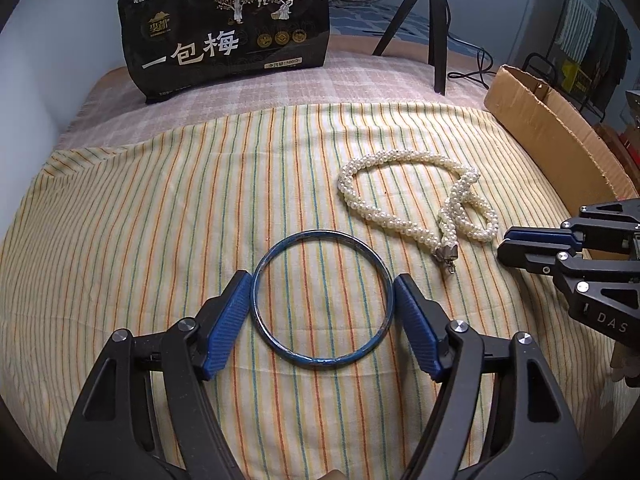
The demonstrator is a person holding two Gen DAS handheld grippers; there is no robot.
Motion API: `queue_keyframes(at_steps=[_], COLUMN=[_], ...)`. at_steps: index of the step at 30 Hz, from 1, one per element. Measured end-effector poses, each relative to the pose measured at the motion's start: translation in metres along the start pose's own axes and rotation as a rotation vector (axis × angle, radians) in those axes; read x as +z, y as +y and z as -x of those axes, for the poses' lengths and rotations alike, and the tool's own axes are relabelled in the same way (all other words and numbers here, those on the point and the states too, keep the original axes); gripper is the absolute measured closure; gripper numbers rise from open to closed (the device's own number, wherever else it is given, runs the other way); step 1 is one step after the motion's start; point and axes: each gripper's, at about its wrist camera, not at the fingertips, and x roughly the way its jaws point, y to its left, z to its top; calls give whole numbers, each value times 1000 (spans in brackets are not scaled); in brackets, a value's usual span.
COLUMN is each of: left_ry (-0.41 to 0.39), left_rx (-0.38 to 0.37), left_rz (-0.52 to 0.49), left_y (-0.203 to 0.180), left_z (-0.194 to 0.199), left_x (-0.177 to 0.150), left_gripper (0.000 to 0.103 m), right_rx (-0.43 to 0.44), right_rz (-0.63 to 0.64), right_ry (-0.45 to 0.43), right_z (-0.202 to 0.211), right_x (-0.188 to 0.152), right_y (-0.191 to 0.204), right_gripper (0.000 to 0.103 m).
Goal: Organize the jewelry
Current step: 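Grasp the blue bangle with the left tool while the right tool grasps the pearl stud earring, then carry the bangle and the pearl earring with both tools over the cardboard box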
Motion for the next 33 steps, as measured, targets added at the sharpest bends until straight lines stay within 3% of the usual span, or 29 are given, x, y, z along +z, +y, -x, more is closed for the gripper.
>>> queue_keyframes(at_steps=[17,33], left_ry=[-48,-123], left_rx=[-9,-65], left_rz=[10,-53], left_y=[-4,-55], left_z=[34,72], left_x=[0,18], left_gripper=[29,29], right_rx=[15,9], right_rz=[-14,-63], right_ry=[-63,-183], right_z=[39,114], right_x=[-10,-21], right_y=[2,-28], right_gripper=[96,96])
